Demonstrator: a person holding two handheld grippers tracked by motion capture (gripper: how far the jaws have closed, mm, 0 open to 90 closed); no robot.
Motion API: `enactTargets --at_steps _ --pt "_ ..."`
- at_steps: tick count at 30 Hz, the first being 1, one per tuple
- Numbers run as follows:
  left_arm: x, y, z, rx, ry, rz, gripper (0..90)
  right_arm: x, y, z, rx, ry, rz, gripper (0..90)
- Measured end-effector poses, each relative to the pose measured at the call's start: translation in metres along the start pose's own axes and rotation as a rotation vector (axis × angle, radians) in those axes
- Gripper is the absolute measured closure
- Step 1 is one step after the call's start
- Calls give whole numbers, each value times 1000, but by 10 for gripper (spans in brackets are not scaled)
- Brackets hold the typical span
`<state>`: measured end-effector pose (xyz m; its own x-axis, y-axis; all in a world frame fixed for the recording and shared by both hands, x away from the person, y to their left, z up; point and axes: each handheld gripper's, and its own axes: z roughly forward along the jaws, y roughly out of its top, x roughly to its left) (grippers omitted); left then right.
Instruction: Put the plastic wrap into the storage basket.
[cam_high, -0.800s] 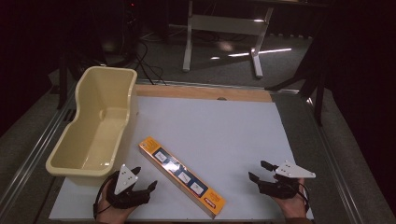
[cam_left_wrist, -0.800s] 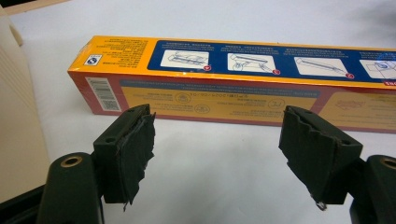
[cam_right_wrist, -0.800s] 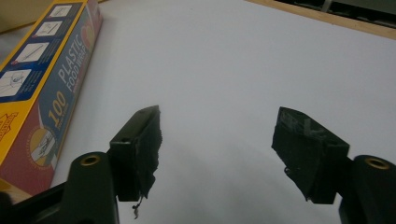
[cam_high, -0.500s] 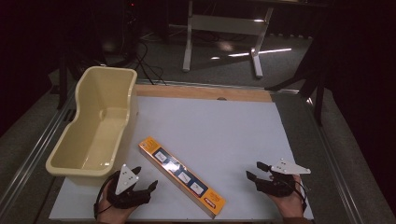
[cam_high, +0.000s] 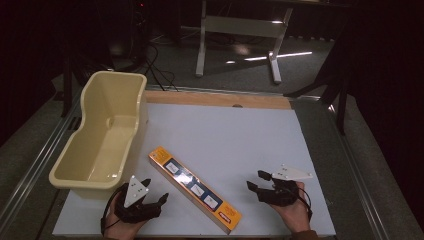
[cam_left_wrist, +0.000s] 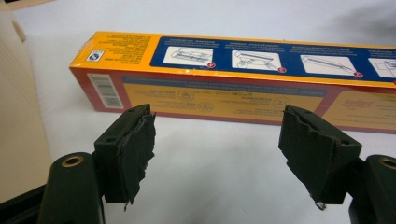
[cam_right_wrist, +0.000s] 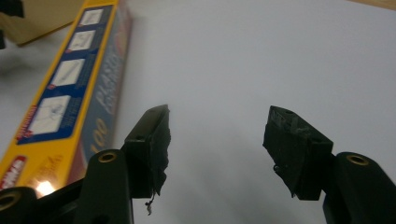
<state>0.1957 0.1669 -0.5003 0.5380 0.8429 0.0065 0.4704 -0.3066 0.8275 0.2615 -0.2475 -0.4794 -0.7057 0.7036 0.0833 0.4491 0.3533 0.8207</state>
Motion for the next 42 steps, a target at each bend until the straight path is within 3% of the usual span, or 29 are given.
enactTargets --at_steps 2,5,10,12,19,24,29,37,42 --pt "0 0 0 -2 0 -3 265 4 3 3 8 7 -9 401" --pt "1 -1 -2 -6 0 -4 265 22 16 17 30 47 -46 403" --pt "0 -1 -3 -8 1 -4 265 39 28 32 50 75 -59 397" --pt "1 -1 -3 -7 0 -6 265 51 36 44 86 122 -79 390" --pt "0 -1 -3 -7 1 -4 265 75 53 67 142 156 -128 358" --pt "1 -1 -3 -11 2 -7 265 83 60 80 173 166 -141 339" --pt "0 -1 -3 -12 2 -8 265 93 66 99 246 182 -155 306" --pt "0 -1 -4 -15 3 -9 266 106 75 122 315 197 -168 281" --pt "1 -1 -5 -19 2 -11 267 111 80 137 367 186 -196 272"
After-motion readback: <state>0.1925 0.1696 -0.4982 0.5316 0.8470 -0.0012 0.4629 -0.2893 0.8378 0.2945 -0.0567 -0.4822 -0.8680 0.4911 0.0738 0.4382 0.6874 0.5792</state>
